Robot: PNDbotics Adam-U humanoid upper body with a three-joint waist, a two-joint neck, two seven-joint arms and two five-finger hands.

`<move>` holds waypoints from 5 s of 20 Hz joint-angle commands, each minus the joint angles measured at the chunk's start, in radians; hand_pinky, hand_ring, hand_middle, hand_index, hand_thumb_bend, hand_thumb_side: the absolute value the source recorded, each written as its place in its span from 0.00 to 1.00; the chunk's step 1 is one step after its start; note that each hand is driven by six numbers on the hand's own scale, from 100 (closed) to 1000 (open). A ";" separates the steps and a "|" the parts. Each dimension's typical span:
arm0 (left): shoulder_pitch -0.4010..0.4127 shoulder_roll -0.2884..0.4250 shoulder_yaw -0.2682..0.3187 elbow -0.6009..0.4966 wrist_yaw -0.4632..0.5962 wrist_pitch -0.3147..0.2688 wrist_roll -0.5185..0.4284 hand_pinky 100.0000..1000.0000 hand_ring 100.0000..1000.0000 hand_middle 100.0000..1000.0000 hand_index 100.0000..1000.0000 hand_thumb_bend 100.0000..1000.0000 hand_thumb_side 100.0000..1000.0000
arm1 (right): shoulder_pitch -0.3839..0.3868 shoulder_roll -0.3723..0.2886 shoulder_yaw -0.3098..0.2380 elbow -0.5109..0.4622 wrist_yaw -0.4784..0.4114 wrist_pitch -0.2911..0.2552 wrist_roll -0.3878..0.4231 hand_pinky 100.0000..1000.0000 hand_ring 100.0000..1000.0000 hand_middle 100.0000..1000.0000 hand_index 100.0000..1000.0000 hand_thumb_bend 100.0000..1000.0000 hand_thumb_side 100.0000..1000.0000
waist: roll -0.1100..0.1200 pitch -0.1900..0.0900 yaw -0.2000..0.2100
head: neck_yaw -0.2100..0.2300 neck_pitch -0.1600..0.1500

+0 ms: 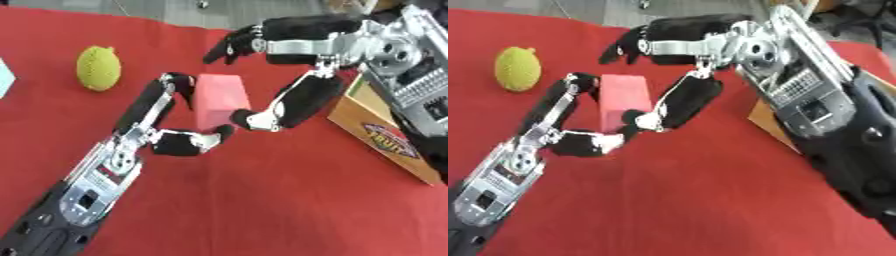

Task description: Pick up the objects with one hand, pass them to the other hand, and then place them into the box on the other side of the table.

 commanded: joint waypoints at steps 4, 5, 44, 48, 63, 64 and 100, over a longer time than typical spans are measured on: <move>-0.006 0.013 -0.005 -0.016 -0.008 -0.008 0.006 0.70 0.39 0.35 0.42 0.00 0.26 | -0.028 -0.022 -0.003 0.012 0.025 0.007 -0.036 0.92 0.89 0.91 0.95 0.19 0.36 | 0.003 -0.013 -0.002 | 0.005 0.003; -0.005 0.013 -0.006 -0.016 -0.012 -0.009 0.006 0.70 0.39 0.35 0.42 0.00 0.25 | -0.029 -0.021 -0.002 0.014 0.029 0.007 -0.039 0.92 0.89 0.91 0.95 0.19 0.37 | 0.002 -0.013 -0.002 | 0.004 0.004; -0.029 -0.006 -0.013 -0.047 -0.036 -0.005 -0.001 0.69 0.39 0.35 0.42 0.00 0.22 | 0.000 0.046 0.024 0.103 0.099 0.012 -0.023 0.91 0.89 0.82 0.92 0.16 0.30 | 0.004 -0.009 0.014 | -0.019 0.017; -0.032 -0.006 -0.013 -0.050 -0.039 -0.005 -0.002 0.69 0.39 0.35 0.43 0.00 0.22 | 0.000 0.048 0.025 0.107 0.098 0.014 -0.025 0.91 0.90 0.73 0.84 0.15 0.29 | 0.005 -0.009 0.016 | -0.021 0.017; -0.040 -0.015 -0.011 -0.044 -0.047 0.018 0.008 0.70 0.40 0.37 0.46 0.00 0.12 | 0.004 0.046 0.015 0.096 0.094 0.042 -0.113 0.90 0.88 0.50 0.65 0.06 0.23 | 0.005 -0.009 0.018 | -0.025 0.016; -0.040 -0.016 -0.010 -0.043 -0.045 0.023 0.012 0.70 0.40 0.37 0.47 0.00 0.12 | 0.005 0.046 0.015 0.094 0.093 0.045 -0.120 0.90 0.87 0.49 0.63 0.04 0.22 | 0.005 -0.009 0.017 | -0.025 0.016; -0.028 -0.022 0.001 0.010 0.041 0.127 0.089 0.80 0.56 0.56 0.81 0.23 0.25 | 0.001 0.029 0.001 0.067 0.067 0.073 -0.158 0.84 0.78 0.36 0.46 0.00 0.22 | 0.005 -0.011 0.008 | -0.028 0.010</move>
